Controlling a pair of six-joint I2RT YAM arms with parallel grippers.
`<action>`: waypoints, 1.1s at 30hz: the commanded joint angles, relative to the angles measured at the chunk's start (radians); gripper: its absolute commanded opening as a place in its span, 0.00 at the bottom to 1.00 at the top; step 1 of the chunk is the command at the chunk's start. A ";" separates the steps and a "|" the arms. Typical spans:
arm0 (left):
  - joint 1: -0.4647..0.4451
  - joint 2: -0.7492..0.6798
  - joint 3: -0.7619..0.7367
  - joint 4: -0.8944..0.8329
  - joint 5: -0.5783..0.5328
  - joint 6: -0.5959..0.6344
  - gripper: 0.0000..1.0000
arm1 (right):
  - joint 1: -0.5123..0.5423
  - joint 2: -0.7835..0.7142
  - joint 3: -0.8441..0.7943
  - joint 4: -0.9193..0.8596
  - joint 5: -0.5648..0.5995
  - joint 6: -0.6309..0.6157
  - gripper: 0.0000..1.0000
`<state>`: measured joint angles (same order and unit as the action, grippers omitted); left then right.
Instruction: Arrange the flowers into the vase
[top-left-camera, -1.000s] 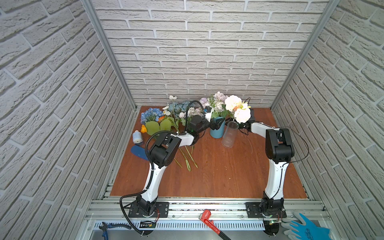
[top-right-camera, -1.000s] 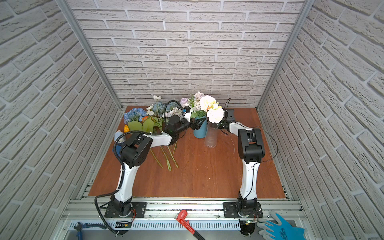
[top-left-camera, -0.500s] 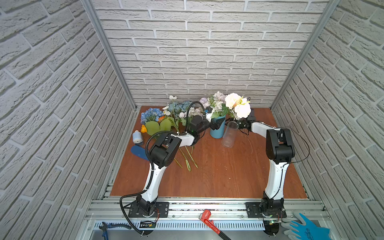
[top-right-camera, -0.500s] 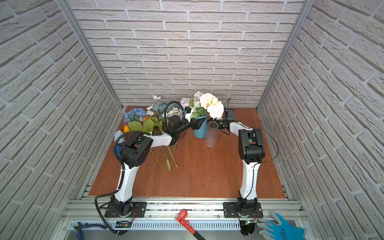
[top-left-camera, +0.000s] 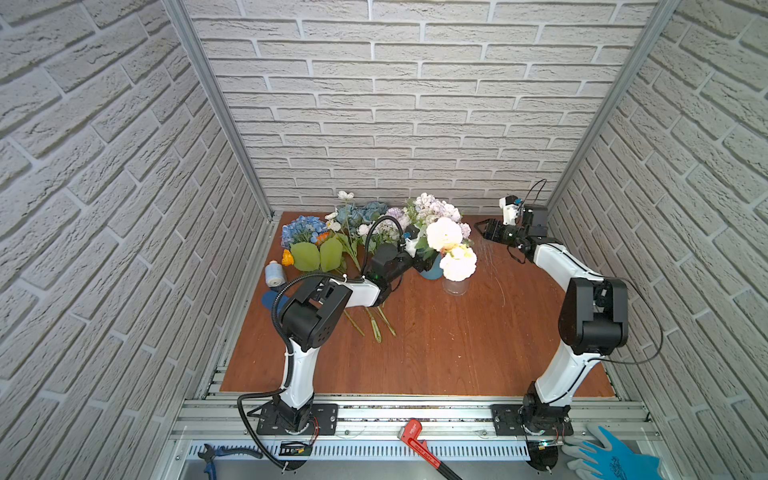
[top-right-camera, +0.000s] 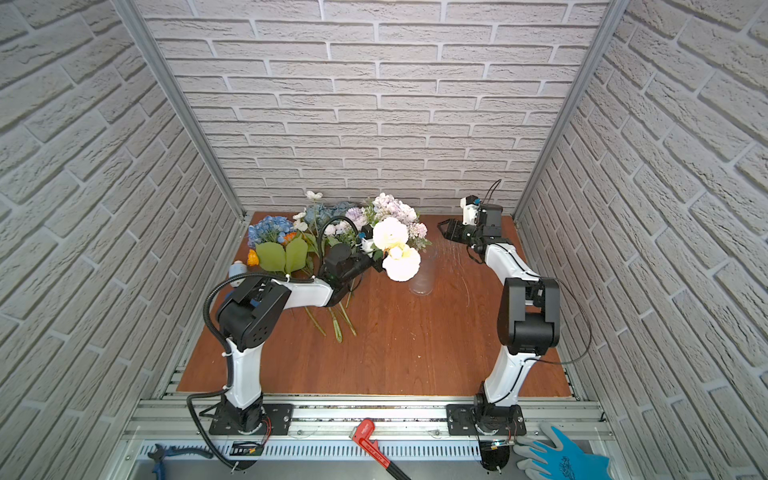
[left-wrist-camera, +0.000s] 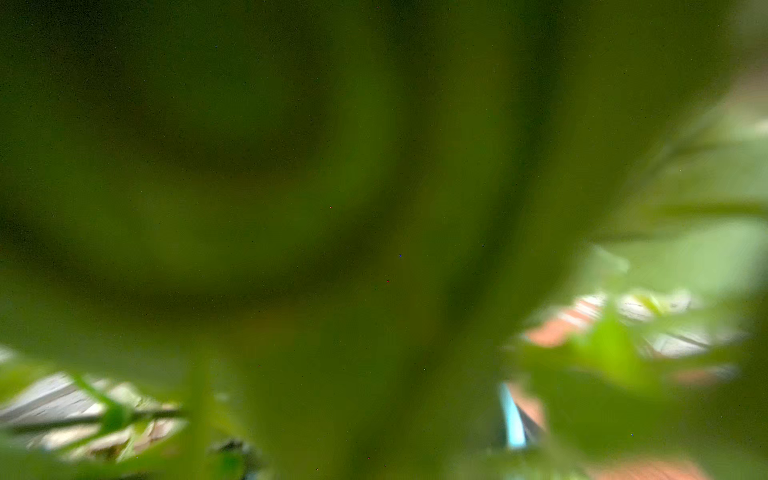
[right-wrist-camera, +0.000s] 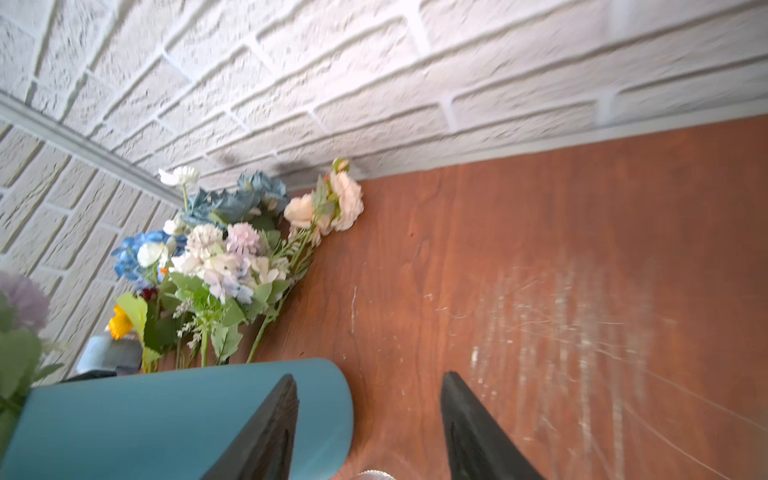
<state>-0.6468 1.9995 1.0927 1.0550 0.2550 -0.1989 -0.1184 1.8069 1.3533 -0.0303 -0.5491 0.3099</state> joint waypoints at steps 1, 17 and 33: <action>-0.017 -0.047 -0.026 0.057 -0.035 0.044 0.52 | 0.012 -0.063 -0.029 0.024 0.029 -0.010 0.57; -0.027 -0.105 0.019 0.128 -0.063 0.013 0.39 | 0.013 -0.103 -0.075 0.016 0.018 -0.023 0.57; -0.029 -0.216 0.060 0.027 -0.046 0.011 0.39 | 0.011 -0.115 -0.097 0.023 0.011 -0.029 0.57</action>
<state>-0.6693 1.9030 1.0893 0.8642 0.1997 -0.1806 -0.1093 1.7397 1.2659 -0.0422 -0.5350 0.2974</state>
